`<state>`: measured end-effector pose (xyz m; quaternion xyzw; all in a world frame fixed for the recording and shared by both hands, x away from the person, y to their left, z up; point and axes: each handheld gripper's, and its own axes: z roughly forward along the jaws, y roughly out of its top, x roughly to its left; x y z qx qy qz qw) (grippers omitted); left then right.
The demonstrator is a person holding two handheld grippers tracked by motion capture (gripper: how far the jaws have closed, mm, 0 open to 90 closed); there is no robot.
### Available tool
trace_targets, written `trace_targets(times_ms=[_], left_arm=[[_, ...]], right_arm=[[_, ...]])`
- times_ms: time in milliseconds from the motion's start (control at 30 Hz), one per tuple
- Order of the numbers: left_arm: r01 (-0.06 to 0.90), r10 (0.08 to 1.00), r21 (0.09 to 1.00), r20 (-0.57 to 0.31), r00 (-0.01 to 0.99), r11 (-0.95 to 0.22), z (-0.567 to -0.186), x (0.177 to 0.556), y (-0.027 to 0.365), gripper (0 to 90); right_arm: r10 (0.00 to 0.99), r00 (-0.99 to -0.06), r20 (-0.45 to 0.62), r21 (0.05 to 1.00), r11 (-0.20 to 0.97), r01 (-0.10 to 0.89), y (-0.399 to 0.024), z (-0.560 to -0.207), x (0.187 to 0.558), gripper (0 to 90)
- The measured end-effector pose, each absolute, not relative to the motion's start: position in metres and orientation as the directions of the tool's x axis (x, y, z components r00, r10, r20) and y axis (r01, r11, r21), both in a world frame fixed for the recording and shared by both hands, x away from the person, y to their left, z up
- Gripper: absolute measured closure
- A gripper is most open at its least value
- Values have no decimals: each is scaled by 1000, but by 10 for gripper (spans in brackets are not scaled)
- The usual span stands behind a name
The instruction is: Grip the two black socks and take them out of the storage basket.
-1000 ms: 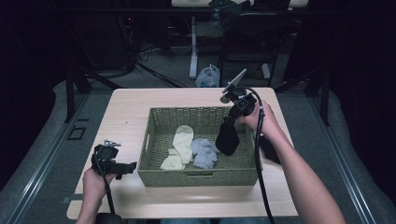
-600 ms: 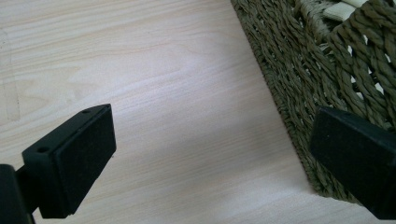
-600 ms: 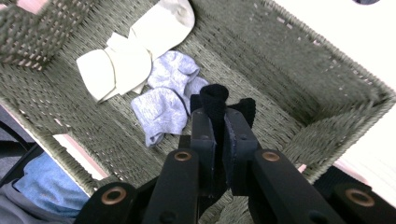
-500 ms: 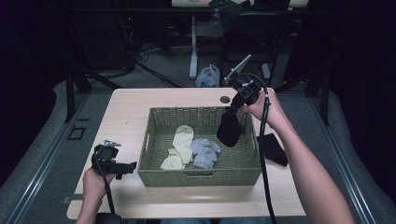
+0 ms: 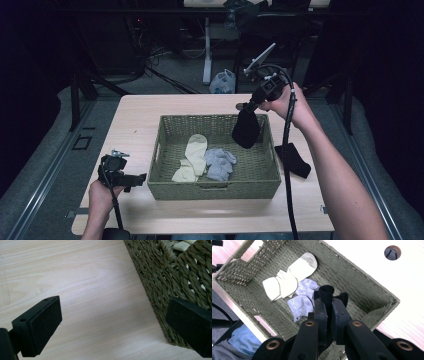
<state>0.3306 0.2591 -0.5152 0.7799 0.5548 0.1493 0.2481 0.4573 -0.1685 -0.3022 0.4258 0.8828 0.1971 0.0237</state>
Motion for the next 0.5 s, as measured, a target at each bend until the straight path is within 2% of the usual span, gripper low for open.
trace_targets(times_ms=[500], left_arm=[[794, 941, 552, -46, 336, -256, -515, 330, 260, 11]], right_arm=[[790, -604, 103, 413, 519, 748, -205, -268, 449, 846]])
